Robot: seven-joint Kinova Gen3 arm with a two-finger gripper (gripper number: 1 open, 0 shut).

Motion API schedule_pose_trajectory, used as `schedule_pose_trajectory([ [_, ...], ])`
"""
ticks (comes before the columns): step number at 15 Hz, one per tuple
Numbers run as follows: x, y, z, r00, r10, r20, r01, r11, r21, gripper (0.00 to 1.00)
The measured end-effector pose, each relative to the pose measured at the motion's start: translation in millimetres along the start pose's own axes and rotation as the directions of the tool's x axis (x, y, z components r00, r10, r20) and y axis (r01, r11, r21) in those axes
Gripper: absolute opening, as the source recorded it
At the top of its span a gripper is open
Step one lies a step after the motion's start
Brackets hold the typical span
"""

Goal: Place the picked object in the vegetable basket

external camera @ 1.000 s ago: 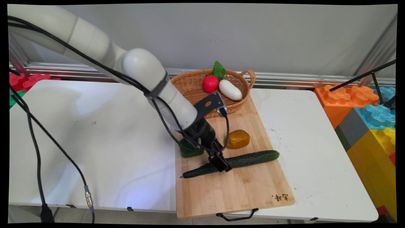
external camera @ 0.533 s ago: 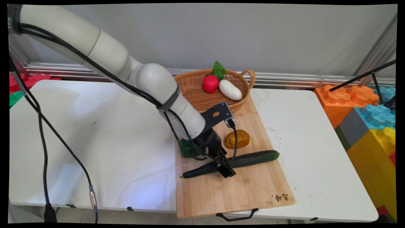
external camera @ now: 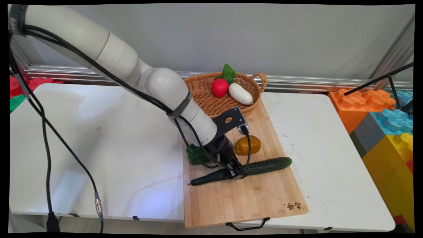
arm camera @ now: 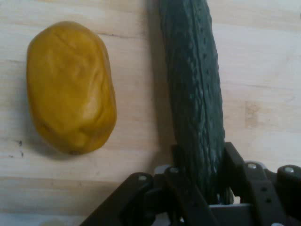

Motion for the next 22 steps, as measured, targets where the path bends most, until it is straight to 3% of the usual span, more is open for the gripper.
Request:
schedule_pose_trajectory([
  [6,13,5,-22,1.0,-0.023,-0.01,0.023,1.0,-0.005,0.0],
  [9,36,8,-34,0.998,-0.026,-0.05,0.025,0.999,-0.033,0.0],
  [12,60,-2,-41,0.996,0.009,-0.089,-0.011,1.0,-0.025,0.0],
  [16,94,-38,-53,0.983,0.139,-0.119,-0.132,0.989,0.07,0.0],
  [19,108,-81,-64,0.97,0.221,-0.102,-0.201,0.964,0.177,0.0],
  [22,109,-122,-74,0.967,0.247,-0.067,-0.222,0.94,0.261,0.0],
])
